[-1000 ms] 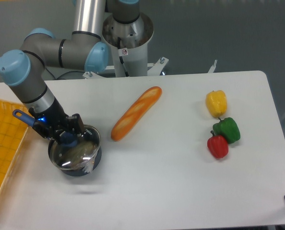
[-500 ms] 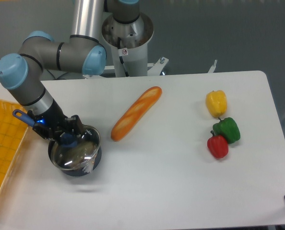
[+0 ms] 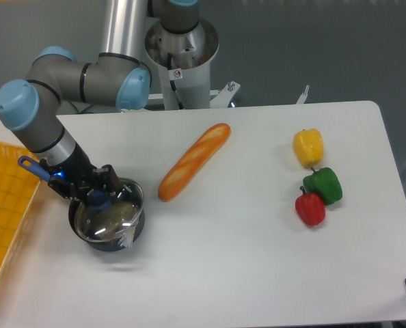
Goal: Close the pot lid
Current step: 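Lower the glass lid onto the saucepan rim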
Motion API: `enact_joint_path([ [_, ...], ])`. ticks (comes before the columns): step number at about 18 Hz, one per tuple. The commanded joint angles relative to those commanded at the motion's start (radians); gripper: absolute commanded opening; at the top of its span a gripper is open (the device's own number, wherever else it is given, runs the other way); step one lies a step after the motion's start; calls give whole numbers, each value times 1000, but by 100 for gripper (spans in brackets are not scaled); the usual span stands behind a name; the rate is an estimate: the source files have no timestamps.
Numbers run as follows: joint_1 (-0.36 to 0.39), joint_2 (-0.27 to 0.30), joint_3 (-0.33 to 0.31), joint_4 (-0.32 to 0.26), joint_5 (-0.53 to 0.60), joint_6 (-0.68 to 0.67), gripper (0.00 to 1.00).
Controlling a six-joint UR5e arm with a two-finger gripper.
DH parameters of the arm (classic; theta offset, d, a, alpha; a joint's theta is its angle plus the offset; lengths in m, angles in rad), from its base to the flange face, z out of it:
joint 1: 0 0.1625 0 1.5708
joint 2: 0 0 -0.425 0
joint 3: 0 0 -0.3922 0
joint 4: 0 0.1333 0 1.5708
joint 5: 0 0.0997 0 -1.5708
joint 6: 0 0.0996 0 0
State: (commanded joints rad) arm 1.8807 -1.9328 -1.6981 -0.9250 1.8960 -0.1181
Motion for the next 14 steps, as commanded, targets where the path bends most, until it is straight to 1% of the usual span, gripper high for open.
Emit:
enact_joint_path([
  [9,0,-5,0,0,12,-2,23],
  [14,-2,-6,0,0,14,-2,28],
])
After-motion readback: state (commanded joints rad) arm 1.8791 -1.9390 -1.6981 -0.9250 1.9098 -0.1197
